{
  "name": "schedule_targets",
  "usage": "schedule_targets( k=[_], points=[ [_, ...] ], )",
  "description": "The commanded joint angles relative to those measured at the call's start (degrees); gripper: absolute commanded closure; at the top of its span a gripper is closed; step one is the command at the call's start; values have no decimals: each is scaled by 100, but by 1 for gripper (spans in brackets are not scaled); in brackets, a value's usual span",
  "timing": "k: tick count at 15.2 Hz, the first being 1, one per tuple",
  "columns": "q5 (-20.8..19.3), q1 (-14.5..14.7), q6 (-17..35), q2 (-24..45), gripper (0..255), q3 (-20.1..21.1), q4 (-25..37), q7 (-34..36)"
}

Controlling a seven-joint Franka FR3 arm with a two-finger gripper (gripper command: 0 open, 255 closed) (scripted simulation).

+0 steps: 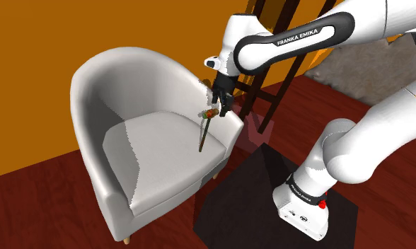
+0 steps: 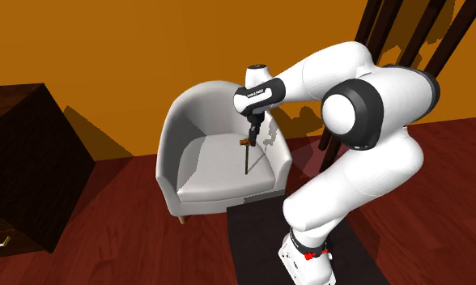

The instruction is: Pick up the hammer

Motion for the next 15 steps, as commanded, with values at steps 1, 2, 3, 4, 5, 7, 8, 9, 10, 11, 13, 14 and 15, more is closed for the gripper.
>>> schedule_targets(
  k=[1,2,3,4,5,7,8,9,10,11,13,14,15],
  points=[
    [-6,-3,186,75,0,-6,-108,-6],
    [-8,-4,322,147,0,-8,-173,-3],
    [-8,-4,322,146,0,-8,-174,-3],
    [-7,-4,322,147,0,-8,-173,-3],
    [-9,-6,316,145,255,-12,-169,-9],
    [-9,-6,317,145,255,-11,-171,-8],
    [-9,-6,319,146,255,-11,-171,-8],
    [-9,-6,319,147,255,-11,-169,-8],
    [-9,-6,318,146,255,-11,-170,-7],
    [-9,-6,318,149,255,-11,-167,-8],
    [-9,-6,318,149,255,-12,-166,-9],
    [-8,-4,322,147,255,-8,-173,-3],
    [-6,-3,235,100,255,-7,-133,-5]
  ],
)
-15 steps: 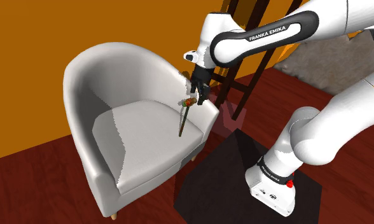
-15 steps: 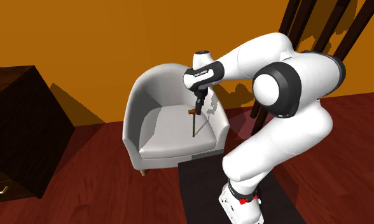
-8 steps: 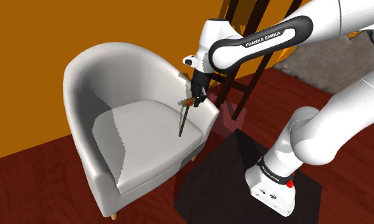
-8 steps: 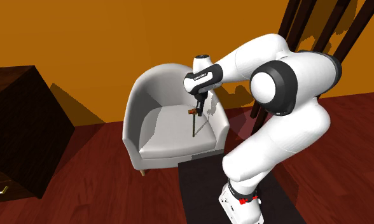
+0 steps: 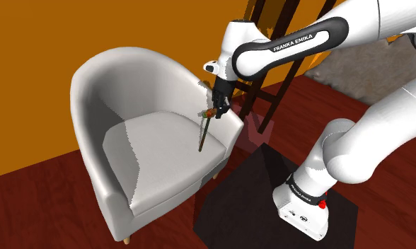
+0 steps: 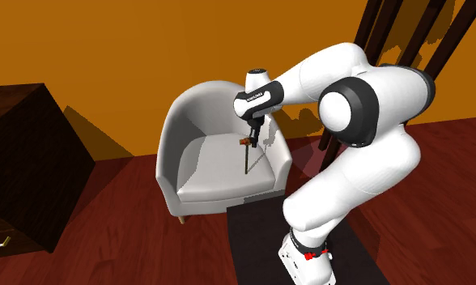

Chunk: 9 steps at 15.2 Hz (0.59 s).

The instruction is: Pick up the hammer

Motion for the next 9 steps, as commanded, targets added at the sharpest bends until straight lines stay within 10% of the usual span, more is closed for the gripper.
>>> schedule_targets(
  k=[1,9],
  points=[
    [2,1,-133,-79,255,3,49,-1],
    [11,5,-812,-379,255,13,429,-15]
  ],
)
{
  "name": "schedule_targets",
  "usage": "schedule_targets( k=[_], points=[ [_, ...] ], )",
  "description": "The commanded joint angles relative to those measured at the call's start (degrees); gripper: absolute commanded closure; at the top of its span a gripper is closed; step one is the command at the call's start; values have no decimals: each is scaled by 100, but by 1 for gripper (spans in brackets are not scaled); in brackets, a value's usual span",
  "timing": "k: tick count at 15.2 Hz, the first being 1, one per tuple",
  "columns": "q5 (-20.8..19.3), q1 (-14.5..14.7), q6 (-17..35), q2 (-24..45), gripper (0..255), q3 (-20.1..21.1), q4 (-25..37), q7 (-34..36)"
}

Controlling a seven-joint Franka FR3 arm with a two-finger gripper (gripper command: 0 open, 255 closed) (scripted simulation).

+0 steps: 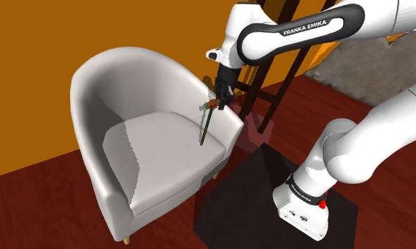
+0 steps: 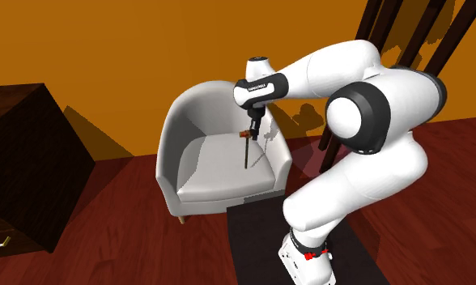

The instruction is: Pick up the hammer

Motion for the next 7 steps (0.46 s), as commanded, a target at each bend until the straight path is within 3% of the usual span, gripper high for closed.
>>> schedule_targets(
  k=[1,7],
  points=[
    [3,3,-180,-78,255,6,100,2],
    [8,5,-522,-190,255,12,330,-5]
  ],
)
